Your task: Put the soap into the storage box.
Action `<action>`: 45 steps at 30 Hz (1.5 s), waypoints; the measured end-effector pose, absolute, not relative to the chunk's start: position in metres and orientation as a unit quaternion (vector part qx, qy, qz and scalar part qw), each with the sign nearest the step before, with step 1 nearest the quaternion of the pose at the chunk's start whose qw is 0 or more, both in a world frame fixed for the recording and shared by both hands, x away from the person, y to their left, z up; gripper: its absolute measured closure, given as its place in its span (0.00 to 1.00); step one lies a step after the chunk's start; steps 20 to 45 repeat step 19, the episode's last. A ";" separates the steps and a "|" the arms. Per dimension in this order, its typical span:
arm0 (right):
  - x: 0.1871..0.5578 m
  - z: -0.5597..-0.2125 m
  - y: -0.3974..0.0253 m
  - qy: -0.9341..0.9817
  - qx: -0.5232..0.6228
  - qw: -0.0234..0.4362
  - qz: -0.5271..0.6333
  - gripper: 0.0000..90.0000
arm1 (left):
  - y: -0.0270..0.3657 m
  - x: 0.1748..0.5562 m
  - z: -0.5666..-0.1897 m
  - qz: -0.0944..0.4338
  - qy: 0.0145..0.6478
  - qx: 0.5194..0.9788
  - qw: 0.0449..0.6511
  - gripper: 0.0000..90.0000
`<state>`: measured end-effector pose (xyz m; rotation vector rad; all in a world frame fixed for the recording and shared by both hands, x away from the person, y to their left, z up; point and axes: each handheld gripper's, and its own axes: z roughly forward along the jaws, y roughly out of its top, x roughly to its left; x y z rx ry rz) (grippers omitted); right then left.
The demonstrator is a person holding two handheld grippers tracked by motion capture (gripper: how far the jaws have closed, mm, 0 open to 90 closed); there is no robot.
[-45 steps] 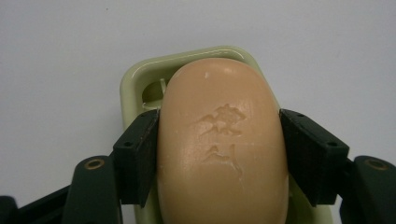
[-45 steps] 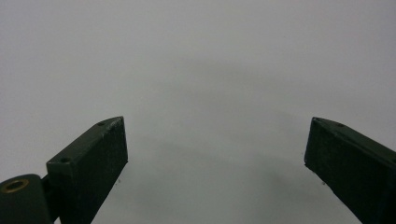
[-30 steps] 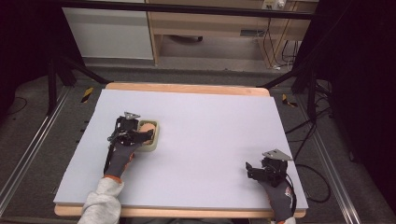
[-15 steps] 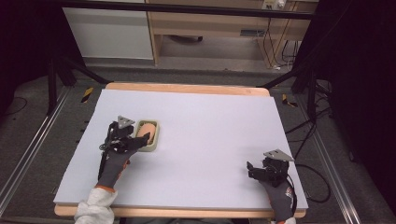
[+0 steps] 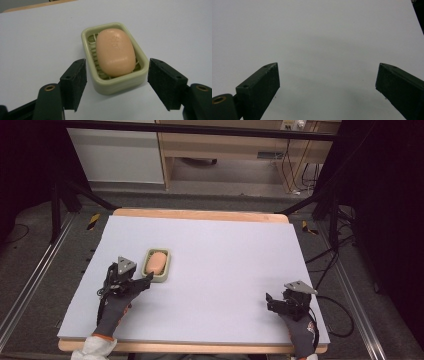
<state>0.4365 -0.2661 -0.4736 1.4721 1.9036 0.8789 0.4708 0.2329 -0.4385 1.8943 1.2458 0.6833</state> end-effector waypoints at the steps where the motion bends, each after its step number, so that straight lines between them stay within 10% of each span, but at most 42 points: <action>1: 0.436 -0.474 -0.266 0.711 0.552 0.286 0.329 0.06 | 0.234 0.469 -0.440 0.265 0.487 0.742 0.377 0.34; 45: 0.436 -0.473 -0.270 0.703 0.560 0.290 0.329 0.06 | 0.269 0.454 -0.458 0.268 0.507 0.733 0.366 0.31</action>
